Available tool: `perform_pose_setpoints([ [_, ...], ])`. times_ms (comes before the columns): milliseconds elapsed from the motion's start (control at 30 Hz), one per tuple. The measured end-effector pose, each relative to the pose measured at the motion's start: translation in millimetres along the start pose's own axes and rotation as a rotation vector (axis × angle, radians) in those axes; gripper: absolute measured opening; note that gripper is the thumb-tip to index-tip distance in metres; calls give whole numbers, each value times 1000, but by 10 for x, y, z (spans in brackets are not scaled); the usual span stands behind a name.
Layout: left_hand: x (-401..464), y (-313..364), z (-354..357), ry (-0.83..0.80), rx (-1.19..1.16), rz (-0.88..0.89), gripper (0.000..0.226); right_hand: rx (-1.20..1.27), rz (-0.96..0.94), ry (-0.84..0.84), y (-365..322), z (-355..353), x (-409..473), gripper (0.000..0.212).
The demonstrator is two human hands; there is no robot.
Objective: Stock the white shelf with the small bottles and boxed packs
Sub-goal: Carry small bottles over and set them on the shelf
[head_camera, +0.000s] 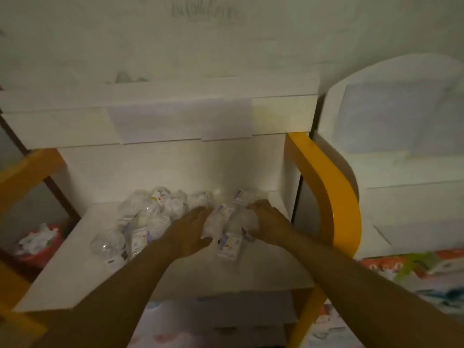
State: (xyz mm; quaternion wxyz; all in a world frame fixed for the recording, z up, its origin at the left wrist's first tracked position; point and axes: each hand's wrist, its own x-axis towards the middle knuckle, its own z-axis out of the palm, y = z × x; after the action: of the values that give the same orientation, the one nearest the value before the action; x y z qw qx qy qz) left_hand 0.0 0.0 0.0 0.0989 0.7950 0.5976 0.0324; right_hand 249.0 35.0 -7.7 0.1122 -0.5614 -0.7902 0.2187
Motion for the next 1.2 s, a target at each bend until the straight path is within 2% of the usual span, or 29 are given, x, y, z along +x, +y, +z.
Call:
perform_pose_setpoints([
  [133, 70, 68, -19, -51, 97, 0, 84, -56, 80, 11, -62, -40, 4, 80],
  [300, 170, 78, -12, 62, -12, -3, 71, -4, 148, -45, -135, 39, -14, 78],
  [400, 204, 64, -65, 78, -41, 37, 70, -11, 170, -1, -165, 33, -37, 73],
  [467, 251, 44, -201, 94, -140, 59, 68, -26, 163, 42, -228, -72, -43, 75],
  [600, 387, 120, -657, 164, -369, 128, 64, -25, 106, 176, -456, -495, -42, 77],
  [867, 608, 474, -1523, 376, -470, 292, 58, -169, -24, 371, -737, -1538, -205, 70],
  [1067, 779, 924, -1926, 454, -473, 346, 60, -122, -60, 533, -536, -2238, -350, 70],
  [1200, 882, 1454, -2079, 475, -558, 342, 56, -80, -57, 617, -124, -2673, -477, 72],
])
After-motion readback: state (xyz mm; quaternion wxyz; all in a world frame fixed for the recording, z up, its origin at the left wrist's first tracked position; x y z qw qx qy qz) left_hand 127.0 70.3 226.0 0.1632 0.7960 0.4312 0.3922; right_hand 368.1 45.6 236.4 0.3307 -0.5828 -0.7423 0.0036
